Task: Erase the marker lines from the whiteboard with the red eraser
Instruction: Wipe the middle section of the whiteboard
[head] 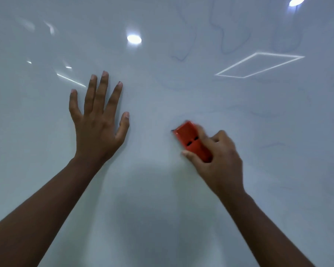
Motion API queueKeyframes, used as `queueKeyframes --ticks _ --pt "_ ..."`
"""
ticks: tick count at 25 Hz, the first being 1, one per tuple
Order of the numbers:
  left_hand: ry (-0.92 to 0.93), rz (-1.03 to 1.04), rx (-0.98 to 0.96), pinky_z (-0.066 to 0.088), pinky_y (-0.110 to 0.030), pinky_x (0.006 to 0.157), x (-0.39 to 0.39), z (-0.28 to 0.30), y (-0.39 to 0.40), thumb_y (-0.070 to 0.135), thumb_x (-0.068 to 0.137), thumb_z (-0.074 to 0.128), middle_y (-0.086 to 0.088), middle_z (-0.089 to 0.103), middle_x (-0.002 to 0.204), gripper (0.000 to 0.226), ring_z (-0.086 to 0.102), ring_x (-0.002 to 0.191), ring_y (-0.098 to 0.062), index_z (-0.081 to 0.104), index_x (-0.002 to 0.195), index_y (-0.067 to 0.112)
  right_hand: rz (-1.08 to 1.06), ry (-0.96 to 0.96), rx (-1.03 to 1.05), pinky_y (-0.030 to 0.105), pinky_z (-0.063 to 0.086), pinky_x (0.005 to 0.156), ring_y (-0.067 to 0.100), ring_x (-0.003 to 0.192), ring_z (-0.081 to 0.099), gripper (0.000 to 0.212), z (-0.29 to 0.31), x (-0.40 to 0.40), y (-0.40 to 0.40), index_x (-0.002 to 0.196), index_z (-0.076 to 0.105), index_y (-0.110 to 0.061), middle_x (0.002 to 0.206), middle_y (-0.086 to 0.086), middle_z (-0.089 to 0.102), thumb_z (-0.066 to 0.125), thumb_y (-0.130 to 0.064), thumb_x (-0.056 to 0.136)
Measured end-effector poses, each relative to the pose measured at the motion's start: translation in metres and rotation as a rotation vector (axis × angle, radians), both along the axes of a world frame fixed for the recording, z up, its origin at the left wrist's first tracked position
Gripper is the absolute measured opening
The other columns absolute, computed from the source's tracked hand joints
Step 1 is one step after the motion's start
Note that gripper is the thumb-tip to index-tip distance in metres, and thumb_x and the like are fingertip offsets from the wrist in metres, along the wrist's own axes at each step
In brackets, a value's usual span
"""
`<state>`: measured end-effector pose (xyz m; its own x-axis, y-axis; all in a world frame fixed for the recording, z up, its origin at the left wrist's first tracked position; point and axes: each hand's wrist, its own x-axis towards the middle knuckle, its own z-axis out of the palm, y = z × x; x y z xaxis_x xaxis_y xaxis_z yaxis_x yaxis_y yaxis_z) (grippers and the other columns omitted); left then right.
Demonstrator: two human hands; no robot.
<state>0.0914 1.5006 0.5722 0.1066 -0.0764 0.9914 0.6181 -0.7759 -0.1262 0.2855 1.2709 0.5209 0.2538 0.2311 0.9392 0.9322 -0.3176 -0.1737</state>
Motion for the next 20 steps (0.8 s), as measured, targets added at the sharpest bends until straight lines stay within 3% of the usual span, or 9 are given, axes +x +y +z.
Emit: queueKeyframes --ticks 2,5,8,10,15,20 --pt "0.011 0.003 0.022 0.009 -0.064 0.129 -0.003 -0.002 0.006 0.041 0.111 0.039 -0.011 0.014 0.178 0.064 0.012 0.166 -0.029 0.025 0.170 0.019 0.046 0.169 0.167 0.032 0.048 0.071 0.016 0.086 0.055 0.073 0.005 0.027 -0.019 0.146 0.050 -0.046 0.093 -0.005 0.046 0.071 -0.065 0.079" --pt "0.016 0.010 0.042 0.011 -0.065 0.129 -0.002 -0.004 0.007 0.039 0.110 0.040 -0.012 0.015 0.178 0.065 0.014 0.165 -0.030 0.026 0.169 0.018 0.070 0.386 0.424 0.042 0.055 0.085 0.021 0.088 0.063 0.082 -0.008 0.069 -0.050 0.146 0.054 -0.033 0.098 0.002 0.055 0.071 -0.072 0.076" --pt "0.011 0.020 0.037 0.011 -0.066 0.129 0.000 -0.003 0.005 0.037 0.109 0.040 -0.012 0.015 0.178 0.066 0.013 0.165 -0.031 0.026 0.169 0.016 0.124 0.562 0.549 0.043 0.053 0.095 0.027 0.104 0.065 0.089 -0.008 0.094 -0.066 0.150 0.049 -0.027 0.109 0.002 0.060 0.070 -0.074 0.077" --pt "0.014 0.028 0.037 0.011 -0.066 0.129 0.001 -0.003 0.005 0.037 0.109 0.039 -0.013 0.014 0.178 0.066 0.013 0.165 -0.032 0.025 0.170 0.016 0.120 0.580 0.585 0.047 0.052 0.099 0.028 0.104 0.064 0.086 0.005 0.093 -0.060 0.150 0.049 -0.028 0.111 0.006 0.062 0.069 -0.073 0.080" --pt "0.000 0.034 0.048 0.010 -0.065 0.130 0.003 -0.006 0.006 0.037 0.108 0.038 -0.013 0.015 0.178 0.066 0.015 0.165 -0.033 0.026 0.169 0.015 0.130 0.358 0.515 0.037 0.051 0.078 0.029 0.083 0.061 0.076 0.029 0.010 0.012 0.145 0.057 -0.029 0.092 0.004 0.051 0.068 -0.063 0.078" --pt "0.019 0.025 0.039 0.010 -0.064 0.130 0.001 -0.003 0.009 0.041 0.107 0.038 -0.012 0.014 0.178 0.068 0.014 0.165 -0.032 0.026 0.169 0.015 0.106 -0.084 0.092 0.029 0.053 0.061 0.014 0.078 0.049 0.072 -0.016 -0.069 0.065 0.143 0.052 -0.031 0.090 -0.005 0.046 0.063 -0.065 0.081"
